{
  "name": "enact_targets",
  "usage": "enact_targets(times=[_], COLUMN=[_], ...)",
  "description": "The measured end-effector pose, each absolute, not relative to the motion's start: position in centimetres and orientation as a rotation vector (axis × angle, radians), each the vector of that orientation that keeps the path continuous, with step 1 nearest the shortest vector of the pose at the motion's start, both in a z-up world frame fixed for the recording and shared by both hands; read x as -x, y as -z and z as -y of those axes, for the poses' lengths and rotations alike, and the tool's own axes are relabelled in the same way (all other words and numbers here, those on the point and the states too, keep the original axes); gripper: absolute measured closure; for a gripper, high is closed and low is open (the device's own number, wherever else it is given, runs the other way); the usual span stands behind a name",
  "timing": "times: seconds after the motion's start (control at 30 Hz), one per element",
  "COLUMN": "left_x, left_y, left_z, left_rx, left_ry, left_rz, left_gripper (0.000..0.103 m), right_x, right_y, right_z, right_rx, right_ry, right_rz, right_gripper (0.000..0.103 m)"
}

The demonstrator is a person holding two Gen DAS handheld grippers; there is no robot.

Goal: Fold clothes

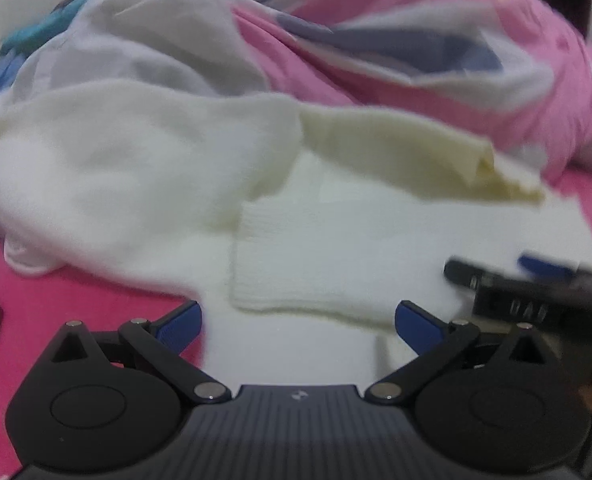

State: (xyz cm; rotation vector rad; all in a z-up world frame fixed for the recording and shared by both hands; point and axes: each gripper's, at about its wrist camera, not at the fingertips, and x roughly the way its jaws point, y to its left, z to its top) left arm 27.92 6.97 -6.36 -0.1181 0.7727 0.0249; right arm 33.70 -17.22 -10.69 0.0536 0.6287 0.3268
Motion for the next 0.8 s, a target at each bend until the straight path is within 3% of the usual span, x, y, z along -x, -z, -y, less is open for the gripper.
enact_targets(times=[0.47, 0.8], left_x=[-24.0, -20.9], left_y=[-1.1, -4.8], left_z=[-12.2, -22.8], left_rx=[0.118, 0.001], left_ry=[-0.123, -0.279], left_rz=[-0.657, -0.574], left_gripper=[0.0, 0.0], right_x=[-33.6, -33.6], right_y=[10.6, 10.7], right_z=[17.1, 17.1], right_rx=[-0.05, -0.046], right_ry=[-0.322, -0.319], right_rz=[-0.627, -0.627], right_gripper=[0.001, 0.001])
